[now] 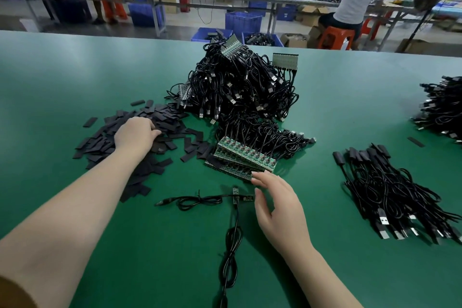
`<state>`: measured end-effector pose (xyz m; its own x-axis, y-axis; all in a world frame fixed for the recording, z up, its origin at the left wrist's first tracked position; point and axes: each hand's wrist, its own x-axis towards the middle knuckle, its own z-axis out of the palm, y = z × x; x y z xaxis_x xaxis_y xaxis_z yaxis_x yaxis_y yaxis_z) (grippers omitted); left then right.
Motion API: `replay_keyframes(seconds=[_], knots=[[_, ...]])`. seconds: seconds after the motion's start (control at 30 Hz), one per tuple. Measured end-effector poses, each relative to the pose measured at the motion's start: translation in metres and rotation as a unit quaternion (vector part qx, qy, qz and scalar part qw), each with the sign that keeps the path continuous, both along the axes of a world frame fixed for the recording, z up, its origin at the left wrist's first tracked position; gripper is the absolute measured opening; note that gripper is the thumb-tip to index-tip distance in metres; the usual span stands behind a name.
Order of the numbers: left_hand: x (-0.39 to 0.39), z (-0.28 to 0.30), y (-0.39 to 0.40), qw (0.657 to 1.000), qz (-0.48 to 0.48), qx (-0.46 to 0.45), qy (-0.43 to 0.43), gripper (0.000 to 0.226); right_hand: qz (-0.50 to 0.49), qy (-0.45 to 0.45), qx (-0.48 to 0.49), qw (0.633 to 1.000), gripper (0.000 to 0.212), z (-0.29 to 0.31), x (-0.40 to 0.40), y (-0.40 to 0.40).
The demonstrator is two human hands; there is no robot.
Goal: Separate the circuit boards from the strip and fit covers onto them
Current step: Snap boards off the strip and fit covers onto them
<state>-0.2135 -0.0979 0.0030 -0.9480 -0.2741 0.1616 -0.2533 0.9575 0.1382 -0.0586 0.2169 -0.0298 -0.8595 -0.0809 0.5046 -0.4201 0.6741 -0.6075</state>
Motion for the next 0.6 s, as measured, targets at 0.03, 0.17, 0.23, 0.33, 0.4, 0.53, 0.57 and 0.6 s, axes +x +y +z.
replay_keyframes(seconds=[0.03, 0.17, 0.23, 0.33, 0.4, 0.53, 0.57, 0.6], knots=[[0.001, 0.001, -0.002, 1.0, 0.002, 0.001, 0.01, 0.027, 0.001, 0.004, 0.0, 1.0, 0.035, 0.0, 0.0, 0.0], [0.009, -0.001, -0.01, 0.997, 0.024, 0.039, 0.064, 0.022, 0.003, 0.012, -0.009, 1.0, 0.035, 0.001, 0.002, 0.002], [0.016, 0.0, -0.012, 0.987, 0.044, 0.079, 0.135, 0.03, -0.002, 0.015, -0.022, 1.0, 0.035, 0.002, 0.002, 0.003], [0.029, 0.018, 0.001, 0.935, 0.031, 0.191, 0.297, 0.032, -0.026, 0.024, -0.055, 0.998, 0.034, 0.002, 0.001, 0.004], [0.044, 0.037, 0.029, 0.893, -0.038, 0.298, 0.335, 0.029, -0.052, 0.019, -0.104, 0.993, 0.033, 0.002, 0.001, 0.003], [0.096, 0.047, 0.1, 0.822, -0.241, 0.484, 0.178, 0.037, -0.038, -0.058, -0.224, 0.972, 0.039, 0.007, 0.003, 0.002], [0.107, 0.042, 0.115, 0.81, -0.276, 0.502, 0.121, 0.038, -0.025, -0.075, -0.244, 0.967, 0.039, 0.008, 0.002, 0.002], [0.115, 0.035, 0.129, 0.8, -0.3, 0.514, 0.077, 0.04, -0.014, -0.09, -0.26, 0.961, 0.039, 0.009, 0.002, 0.002]])
